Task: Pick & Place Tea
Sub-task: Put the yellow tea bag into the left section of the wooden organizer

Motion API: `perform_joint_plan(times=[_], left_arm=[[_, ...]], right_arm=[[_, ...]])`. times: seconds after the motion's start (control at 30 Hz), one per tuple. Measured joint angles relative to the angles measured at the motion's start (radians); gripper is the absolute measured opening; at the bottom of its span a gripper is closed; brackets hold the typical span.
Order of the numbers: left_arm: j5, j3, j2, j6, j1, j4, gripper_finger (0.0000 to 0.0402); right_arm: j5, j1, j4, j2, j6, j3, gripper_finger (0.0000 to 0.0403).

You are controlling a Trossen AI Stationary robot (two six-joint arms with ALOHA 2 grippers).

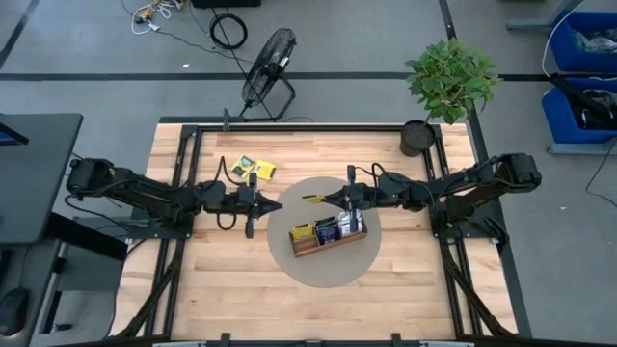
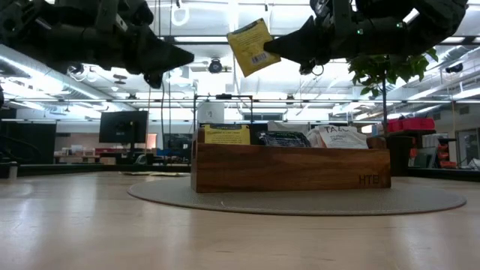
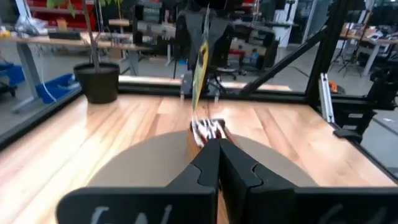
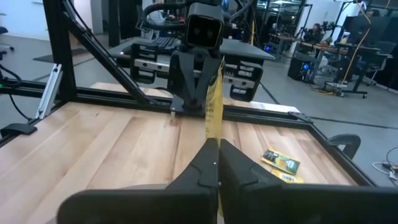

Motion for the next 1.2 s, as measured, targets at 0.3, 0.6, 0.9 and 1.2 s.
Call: perform_joint_plan(times=[0.3, 0.6, 0.9, 1.2], left_arm=[[-0.058, 0.002, 0.000, 0.030, 0.002, 0.030, 0.0010], [-0.042, 0.002, 0.000, 0.041, -0.001, 0.111, 0.0095], [-0.050, 0.034, 0.027, 0.058, 0.007, 0.137, 0.0224], [-0.036, 0.109, 0.117, 0.067, 0.012, 0.111, 0.0217]], right_arm=[[-0.026, 0.001, 0.011, 0.000, 0.011, 0.000, 0.0000], [-0.026, 0.001, 0.026, 0.000, 0.034, 0.006, 0.0000], [-0.024, 0.001, 0.006, 0.008, 0.029, 0.044, 0.0000], [-0.023, 0.001, -0.037, 0.102, 0.000, 0.120, 0.0000]])
